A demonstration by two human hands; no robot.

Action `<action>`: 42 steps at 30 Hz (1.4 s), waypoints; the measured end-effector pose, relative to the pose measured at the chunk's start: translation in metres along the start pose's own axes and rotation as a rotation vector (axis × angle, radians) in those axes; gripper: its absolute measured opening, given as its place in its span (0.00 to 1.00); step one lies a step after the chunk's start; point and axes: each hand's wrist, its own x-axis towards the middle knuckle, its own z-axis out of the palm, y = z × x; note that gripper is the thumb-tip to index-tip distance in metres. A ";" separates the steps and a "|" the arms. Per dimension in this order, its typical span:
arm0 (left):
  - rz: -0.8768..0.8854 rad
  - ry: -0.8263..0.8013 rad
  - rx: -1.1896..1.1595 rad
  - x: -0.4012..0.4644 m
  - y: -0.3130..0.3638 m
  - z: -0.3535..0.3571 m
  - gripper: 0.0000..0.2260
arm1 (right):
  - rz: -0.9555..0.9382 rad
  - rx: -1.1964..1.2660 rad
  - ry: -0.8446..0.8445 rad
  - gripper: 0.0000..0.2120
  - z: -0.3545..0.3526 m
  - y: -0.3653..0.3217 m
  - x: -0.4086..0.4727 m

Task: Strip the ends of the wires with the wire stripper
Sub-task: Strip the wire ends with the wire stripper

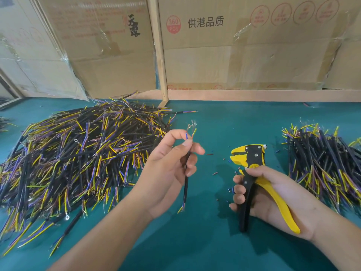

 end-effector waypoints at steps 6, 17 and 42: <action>0.090 0.082 0.145 -0.001 0.002 0.005 0.05 | -0.016 -0.002 -0.012 0.14 -0.001 0.000 -0.002; 0.196 0.199 0.324 0.000 0.003 0.002 0.09 | -0.058 -0.034 -0.058 0.14 -0.003 0.002 -0.002; 0.223 0.043 0.256 -0.002 -0.004 0.004 0.07 | -0.157 -0.139 -0.481 0.22 -0.006 0.032 -0.007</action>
